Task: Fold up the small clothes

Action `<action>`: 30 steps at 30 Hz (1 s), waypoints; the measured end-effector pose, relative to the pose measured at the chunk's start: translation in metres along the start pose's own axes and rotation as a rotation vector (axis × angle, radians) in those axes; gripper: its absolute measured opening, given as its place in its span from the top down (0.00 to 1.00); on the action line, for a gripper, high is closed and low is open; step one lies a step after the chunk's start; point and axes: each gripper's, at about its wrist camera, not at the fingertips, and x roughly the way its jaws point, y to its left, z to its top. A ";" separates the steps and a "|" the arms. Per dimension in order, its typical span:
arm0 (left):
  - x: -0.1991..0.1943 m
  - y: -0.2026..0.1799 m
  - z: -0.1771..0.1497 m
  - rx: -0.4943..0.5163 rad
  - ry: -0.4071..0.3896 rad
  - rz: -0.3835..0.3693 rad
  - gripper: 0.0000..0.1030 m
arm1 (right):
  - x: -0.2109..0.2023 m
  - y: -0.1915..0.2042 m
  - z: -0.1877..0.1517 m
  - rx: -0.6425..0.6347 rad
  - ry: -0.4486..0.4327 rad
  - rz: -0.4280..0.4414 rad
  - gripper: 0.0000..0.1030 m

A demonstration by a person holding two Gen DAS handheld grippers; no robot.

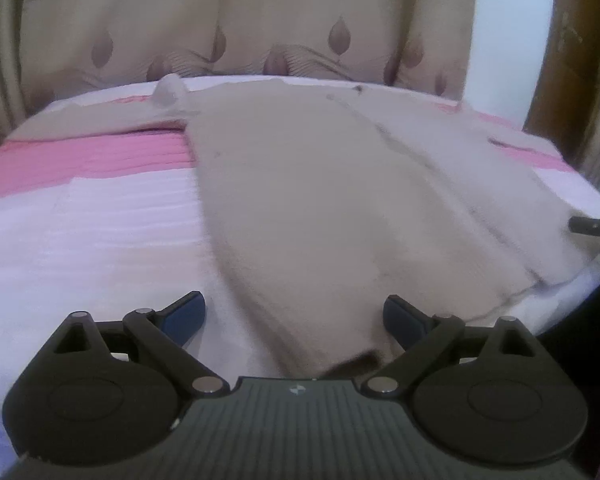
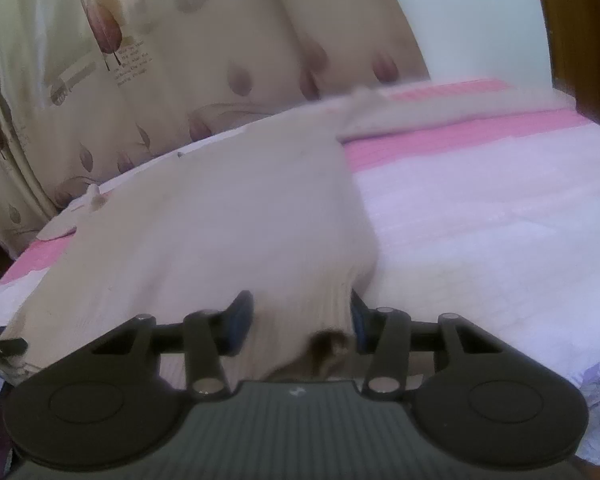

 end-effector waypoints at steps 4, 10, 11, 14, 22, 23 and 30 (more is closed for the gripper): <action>-0.002 -0.005 0.001 -0.025 -0.038 0.002 0.87 | 0.006 -0.007 0.004 0.046 -0.012 0.010 0.32; -0.014 0.008 0.010 -0.056 -0.070 0.016 0.88 | 0.007 -0.001 0.005 0.040 0.057 0.036 0.76; -0.017 0.011 0.013 -0.066 -0.078 0.021 0.88 | 0.004 -0.003 0.004 0.065 0.065 0.053 0.81; -0.030 0.022 0.018 -0.086 -0.063 0.048 0.88 | -0.007 -0.002 -0.005 0.126 0.089 0.106 0.85; -0.034 0.020 -0.004 -0.024 0.000 0.110 0.74 | -0.036 -0.003 -0.031 0.194 0.126 0.130 0.85; -0.041 0.020 -0.004 0.004 -0.033 0.144 0.73 | -0.042 -0.006 -0.028 0.199 0.106 0.131 0.84; -0.072 0.010 0.040 0.051 -0.308 0.199 0.00 | -0.079 -0.058 0.028 0.230 -0.203 0.111 0.08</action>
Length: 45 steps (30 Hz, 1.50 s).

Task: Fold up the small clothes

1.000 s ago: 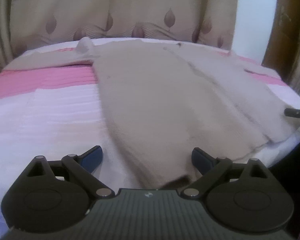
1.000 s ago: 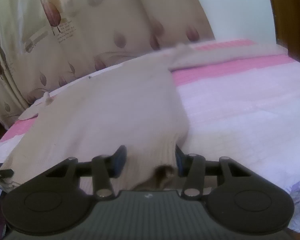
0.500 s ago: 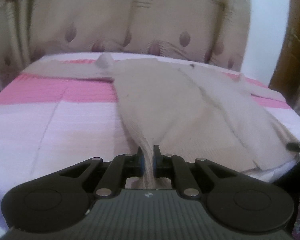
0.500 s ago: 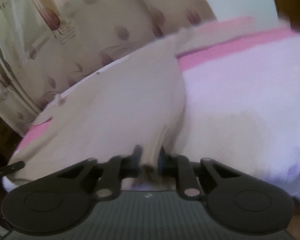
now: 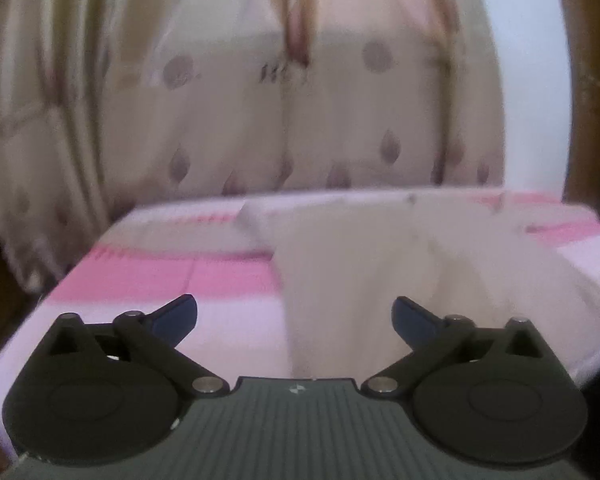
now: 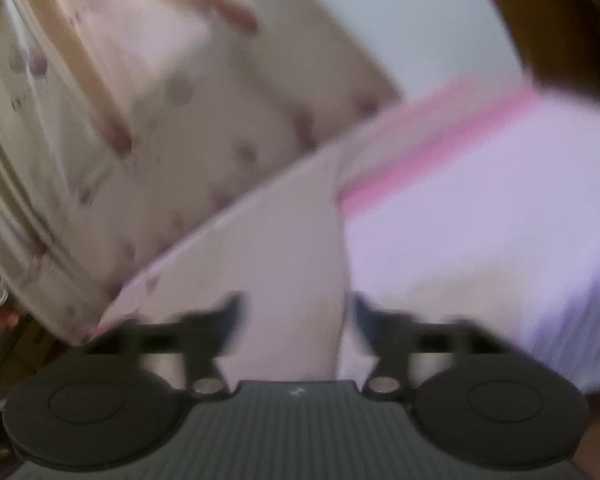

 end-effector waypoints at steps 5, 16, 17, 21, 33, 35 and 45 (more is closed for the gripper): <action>0.055 -0.032 0.030 -0.037 0.023 -0.080 0.01 | 0.035 -0.068 0.055 0.127 -0.090 -0.024 0.06; 0.183 -0.079 0.005 0.058 0.152 0.004 0.04 | 0.126 -0.220 0.173 0.464 -0.148 -0.149 0.07; 0.182 -0.082 0.004 0.088 0.157 0.001 0.04 | 0.133 -0.232 0.181 0.489 -0.150 -0.159 0.07; 0.179 -0.091 0.000 0.165 0.138 -0.010 0.00 | 0.161 -0.266 0.205 0.478 -0.166 -0.279 0.07; 0.197 -0.093 0.003 0.145 0.218 -0.011 0.00 | 0.223 -0.345 0.208 0.674 -0.088 -0.239 0.43; 0.199 -0.091 0.004 0.124 0.229 -0.011 0.00 | 0.218 -0.344 0.209 0.653 -0.128 -0.237 0.76; 0.205 -0.074 0.005 0.005 0.271 -0.021 0.00 | 0.209 -0.301 0.221 0.586 -0.172 -0.118 0.83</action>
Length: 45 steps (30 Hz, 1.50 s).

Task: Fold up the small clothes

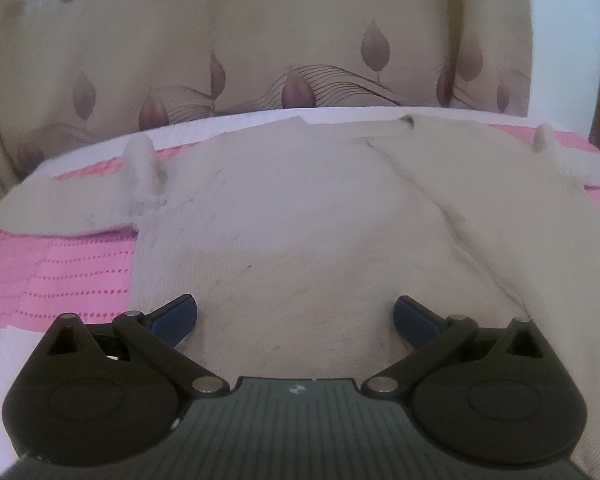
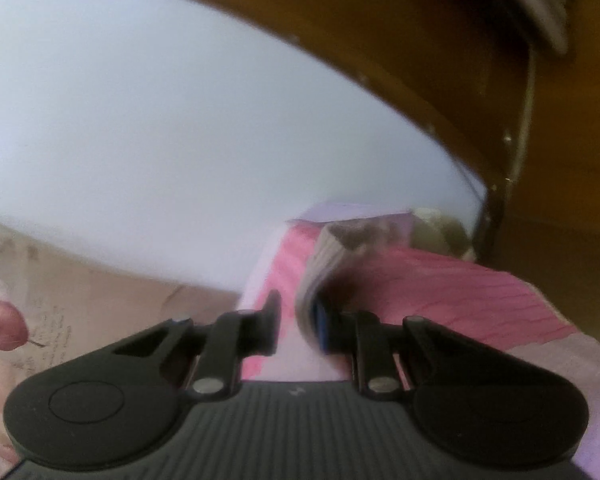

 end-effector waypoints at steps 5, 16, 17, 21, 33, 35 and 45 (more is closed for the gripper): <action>0.002 0.010 0.001 -0.066 0.006 -0.003 0.00 | -0.010 0.028 -0.008 -0.015 -0.027 0.011 0.83; -0.003 0.031 -0.001 -0.216 -0.030 -0.044 0.00 | -0.027 0.090 -0.038 -0.138 -0.050 -0.052 0.84; -0.003 0.032 -0.001 -0.222 -0.033 -0.048 0.00 | -0.029 0.092 -0.039 -0.176 -0.061 -0.114 0.83; -0.004 0.034 -0.001 -0.238 -0.040 -0.058 0.00 | -0.029 0.080 -0.037 -0.238 -0.002 -0.215 0.71; -0.004 0.034 -0.001 -0.244 -0.038 -0.061 0.00 | -0.019 0.031 -0.031 -0.308 -0.063 -0.284 0.12; -0.003 0.034 -0.001 -0.244 -0.037 -0.062 0.00 | -0.028 0.000 -0.016 -0.109 -0.053 -0.269 0.12; 0.000 0.029 0.001 -0.211 -0.020 -0.034 0.00 | 0.003 -0.041 -0.001 0.019 0.027 -0.181 0.42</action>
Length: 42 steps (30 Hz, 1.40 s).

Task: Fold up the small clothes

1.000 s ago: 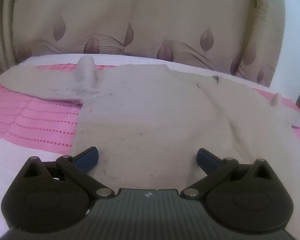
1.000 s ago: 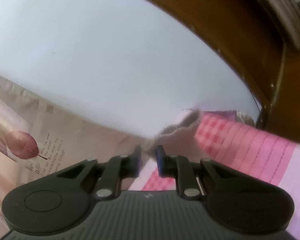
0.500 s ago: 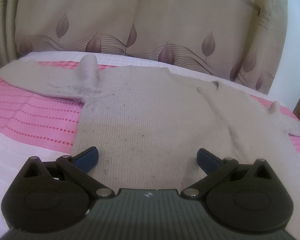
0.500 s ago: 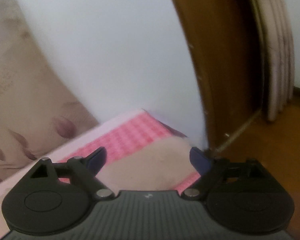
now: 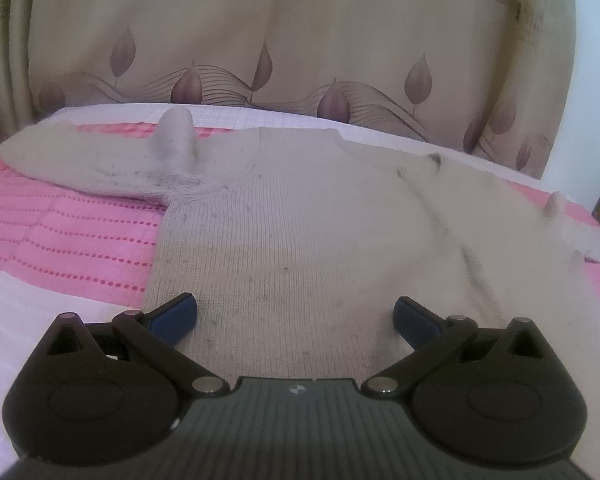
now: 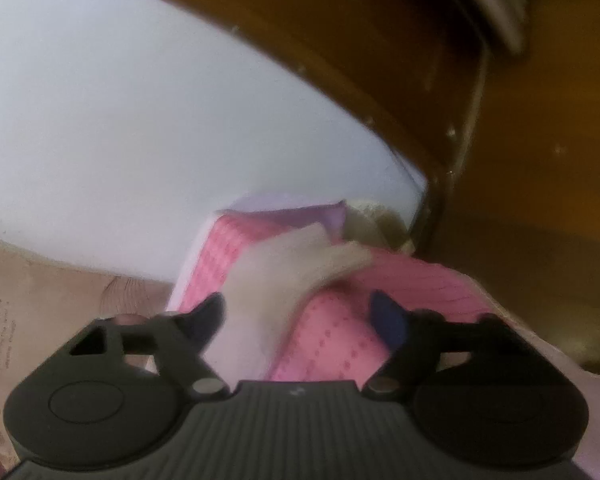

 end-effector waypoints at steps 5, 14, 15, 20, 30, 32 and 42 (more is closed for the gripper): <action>0.003 -0.004 0.001 0.020 0.009 0.020 0.00 | 0.010 -0.001 0.011 -0.006 0.001 -0.013 0.85; 0.004 -0.005 0.001 0.025 0.011 0.027 0.00 | -0.018 0.049 0.002 -0.125 -0.068 0.081 0.94; 0.004 -0.005 0.001 0.022 0.010 0.024 0.00 | -0.021 0.055 0.001 -0.127 -0.066 0.099 0.94; 0.002 -0.002 0.002 -0.009 -0.003 0.007 0.00 | -0.036 0.099 -0.014 -0.151 -0.059 0.172 0.94; -0.004 0.021 0.001 -0.165 -0.061 -0.079 0.00 | -0.034 0.231 -0.118 -0.150 0.070 0.436 0.94; -0.005 0.025 0.001 -0.196 -0.073 -0.095 0.00 | -0.027 0.256 -0.154 -0.130 0.127 0.491 0.94; -0.010 0.046 -0.002 -0.339 -0.127 -0.134 0.00 | 0.029 0.333 -0.353 -0.058 0.442 0.631 0.94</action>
